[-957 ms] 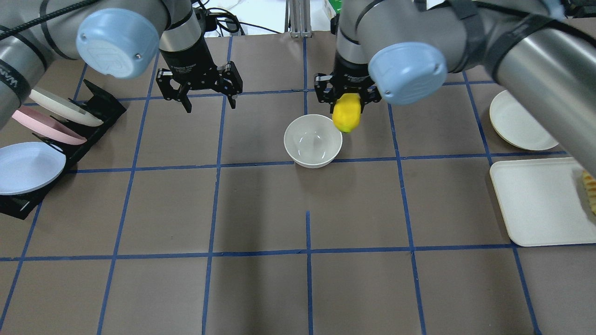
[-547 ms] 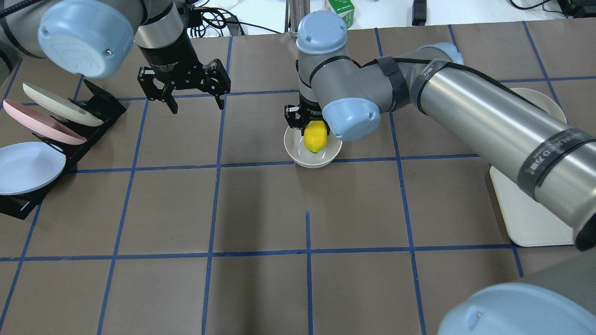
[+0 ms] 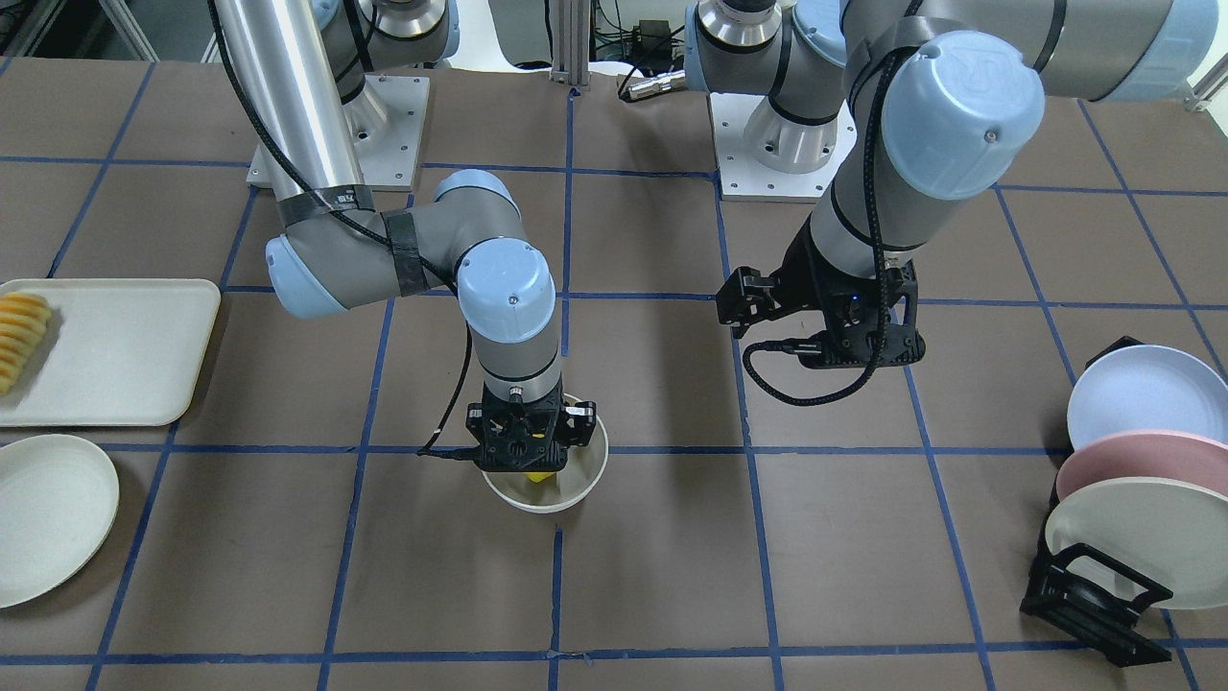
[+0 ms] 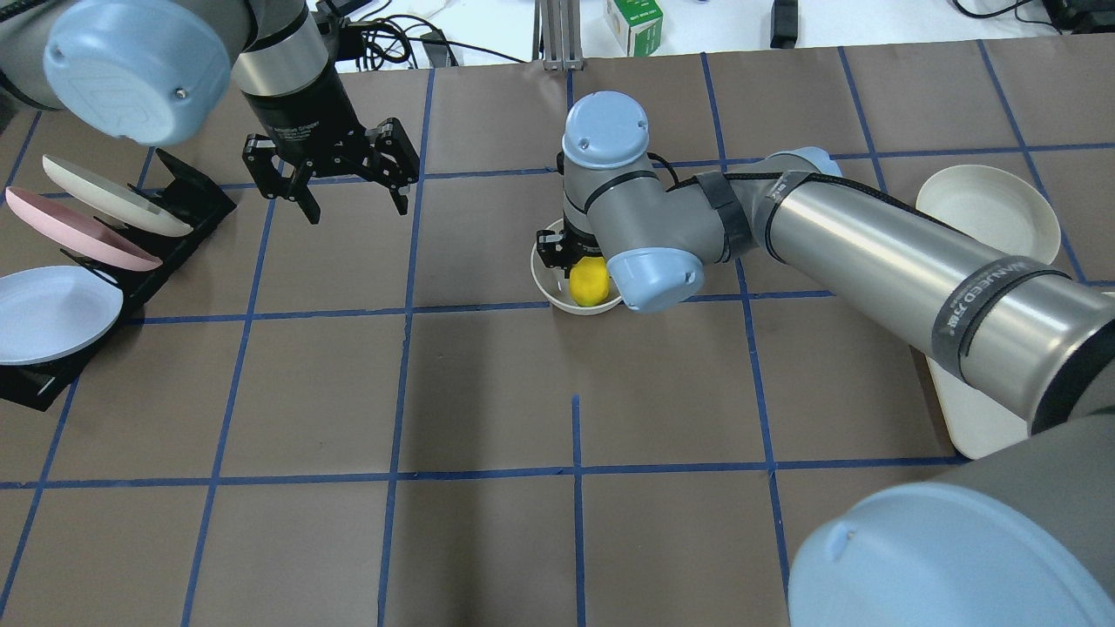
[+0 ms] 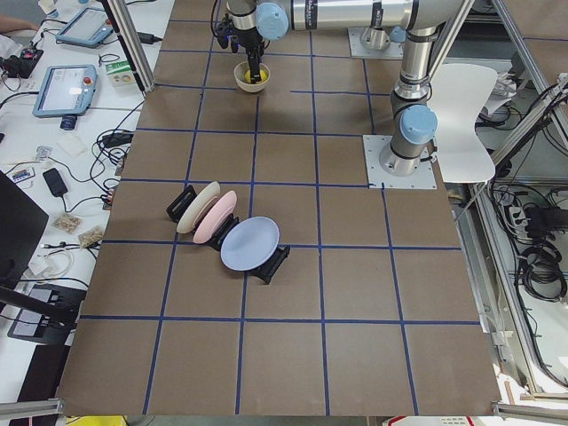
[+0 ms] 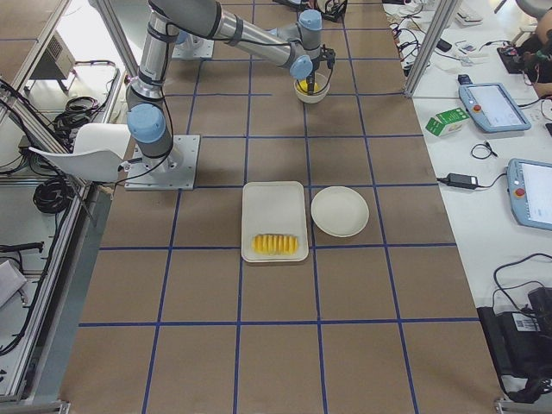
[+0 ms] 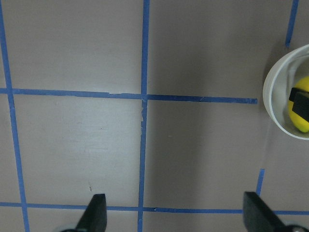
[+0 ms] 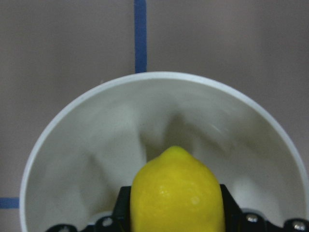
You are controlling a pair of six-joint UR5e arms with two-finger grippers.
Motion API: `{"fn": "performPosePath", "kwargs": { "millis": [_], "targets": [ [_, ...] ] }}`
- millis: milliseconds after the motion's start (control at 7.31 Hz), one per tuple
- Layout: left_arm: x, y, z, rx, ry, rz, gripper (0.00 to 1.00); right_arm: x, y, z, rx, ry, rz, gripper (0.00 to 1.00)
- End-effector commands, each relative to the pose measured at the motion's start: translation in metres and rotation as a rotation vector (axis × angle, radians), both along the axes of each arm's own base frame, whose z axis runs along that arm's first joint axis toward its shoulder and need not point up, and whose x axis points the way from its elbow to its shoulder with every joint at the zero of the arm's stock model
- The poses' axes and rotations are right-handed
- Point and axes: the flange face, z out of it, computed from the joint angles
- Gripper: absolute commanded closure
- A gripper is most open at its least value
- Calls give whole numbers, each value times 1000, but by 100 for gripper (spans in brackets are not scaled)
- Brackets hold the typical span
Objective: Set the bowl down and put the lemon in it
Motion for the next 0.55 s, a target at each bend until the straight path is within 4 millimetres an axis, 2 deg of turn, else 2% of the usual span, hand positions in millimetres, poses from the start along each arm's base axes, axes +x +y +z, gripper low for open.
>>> {"fn": "performPosePath", "kwargs": {
  "millis": [0,137,274,410],
  "targets": [
    [1,-2,-3,2,0,-3,0,-8,-9,15,-21,-7,-9,0],
    [1,-2,-5,7,1,-2,0,-8,-15,47,-67,-20,-12,0],
    [1,-2,-4,5,2,-4,0,-12,-10,88,-80,-24,-14,0],
    [2,-1,1,-5,1,-3,0,-21,8,136,-60,-19,-20,0]
  ]
}}
